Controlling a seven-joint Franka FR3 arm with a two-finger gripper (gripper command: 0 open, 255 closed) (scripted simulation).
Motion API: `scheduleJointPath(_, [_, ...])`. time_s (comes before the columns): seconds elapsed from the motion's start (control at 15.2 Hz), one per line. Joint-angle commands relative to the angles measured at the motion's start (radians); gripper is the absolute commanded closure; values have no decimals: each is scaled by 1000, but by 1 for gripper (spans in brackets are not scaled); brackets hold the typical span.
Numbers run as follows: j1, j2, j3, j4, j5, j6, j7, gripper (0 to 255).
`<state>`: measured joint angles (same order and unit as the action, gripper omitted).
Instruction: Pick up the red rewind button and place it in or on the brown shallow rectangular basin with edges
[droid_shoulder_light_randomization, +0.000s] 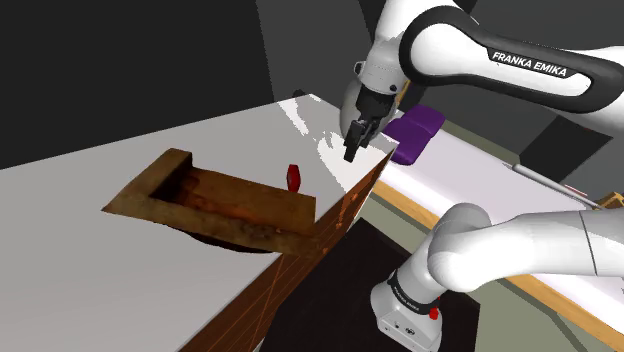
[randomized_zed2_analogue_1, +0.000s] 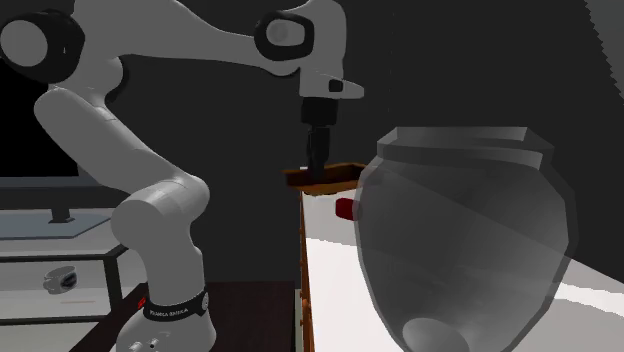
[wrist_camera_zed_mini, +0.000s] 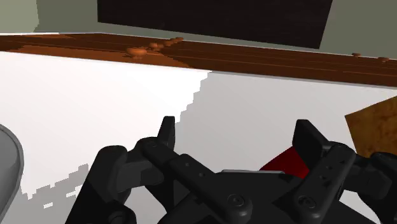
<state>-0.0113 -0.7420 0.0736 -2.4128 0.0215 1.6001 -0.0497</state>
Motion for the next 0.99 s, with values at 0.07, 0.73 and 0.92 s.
scheduleJointPath(0.07, [14, 26, 2, -1, 2, 33, -24, 0])
scheduleJointPath(0.73, [148, 299, 43, 36, 29, 329, -264, 0])
scheduleJointPath(0.92, [162, 334, 51, 34, 32, 373, -291, 0])
